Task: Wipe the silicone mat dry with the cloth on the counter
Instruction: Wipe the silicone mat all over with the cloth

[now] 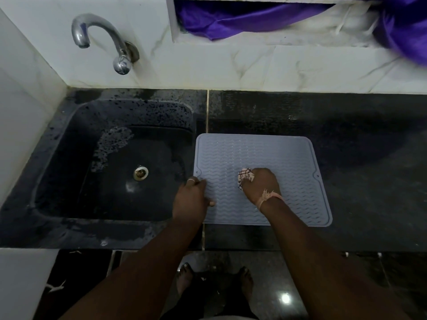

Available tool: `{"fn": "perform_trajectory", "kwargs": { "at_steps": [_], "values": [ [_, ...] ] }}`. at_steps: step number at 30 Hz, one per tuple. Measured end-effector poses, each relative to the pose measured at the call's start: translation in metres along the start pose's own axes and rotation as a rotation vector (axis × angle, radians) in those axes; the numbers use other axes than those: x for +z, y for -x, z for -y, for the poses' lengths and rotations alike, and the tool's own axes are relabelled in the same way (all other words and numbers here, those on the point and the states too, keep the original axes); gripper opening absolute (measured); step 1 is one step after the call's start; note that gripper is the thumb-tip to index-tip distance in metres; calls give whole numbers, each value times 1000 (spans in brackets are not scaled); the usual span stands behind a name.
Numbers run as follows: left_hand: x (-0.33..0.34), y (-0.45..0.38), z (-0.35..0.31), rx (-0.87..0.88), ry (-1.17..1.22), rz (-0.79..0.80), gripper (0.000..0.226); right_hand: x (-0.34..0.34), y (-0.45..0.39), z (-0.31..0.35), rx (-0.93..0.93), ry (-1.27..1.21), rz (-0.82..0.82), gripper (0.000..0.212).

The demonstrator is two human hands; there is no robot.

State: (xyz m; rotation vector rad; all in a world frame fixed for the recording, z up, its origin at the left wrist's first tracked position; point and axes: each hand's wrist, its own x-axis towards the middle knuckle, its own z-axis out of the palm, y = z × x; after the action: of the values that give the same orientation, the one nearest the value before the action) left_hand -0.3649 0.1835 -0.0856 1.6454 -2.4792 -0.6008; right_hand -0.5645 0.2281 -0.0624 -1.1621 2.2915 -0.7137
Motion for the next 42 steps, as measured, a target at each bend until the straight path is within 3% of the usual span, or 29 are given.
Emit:
{"fn": "perform_trajectory", "kwargs": {
  "at_steps": [11, 15, 18, 23, 27, 28, 33, 36, 39, 42],
  "values": [
    [-7, 1, 4, -12, 69, 37, 65, 31, -2, 39, -74, 14, 142, 25],
    [-14, 2, 12, 12, 136, 57, 53, 43, -1, 57, -117, -2, 190, 26],
    [-15, 2, 15, -48, 255, 54, 31, 55, -2, 71, -126, -54, 227, 26],
    [-17, 2, 15, -111, 370, 50, 13, 64, -5, 80, -44, -140, 292, 34],
    [-18, 2, 15, -30, 297, 65, 22, 56, -10, 68, 140, -430, 385, 12],
    [-19, 0, 14, -17, 237, 82, 26, 53, -8, 63, 190, -529, 385, 16],
    [-24, -6, -6, -25, -92, 118, 43, 21, 10, 32, 297, -933, 204, 18],
    [-24, -10, -26, 38, -149, 126, 48, -18, 17, -1, 306, -794, -88, 4],
    [-18, -18, -47, 125, -86, 170, 54, -50, 18, -41, 382, -698, -244, 21],
    [-10, -19, -66, 102, -31, 222, 53, -77, 12, -74, 379, -596, -334, 28]
  ]
}}
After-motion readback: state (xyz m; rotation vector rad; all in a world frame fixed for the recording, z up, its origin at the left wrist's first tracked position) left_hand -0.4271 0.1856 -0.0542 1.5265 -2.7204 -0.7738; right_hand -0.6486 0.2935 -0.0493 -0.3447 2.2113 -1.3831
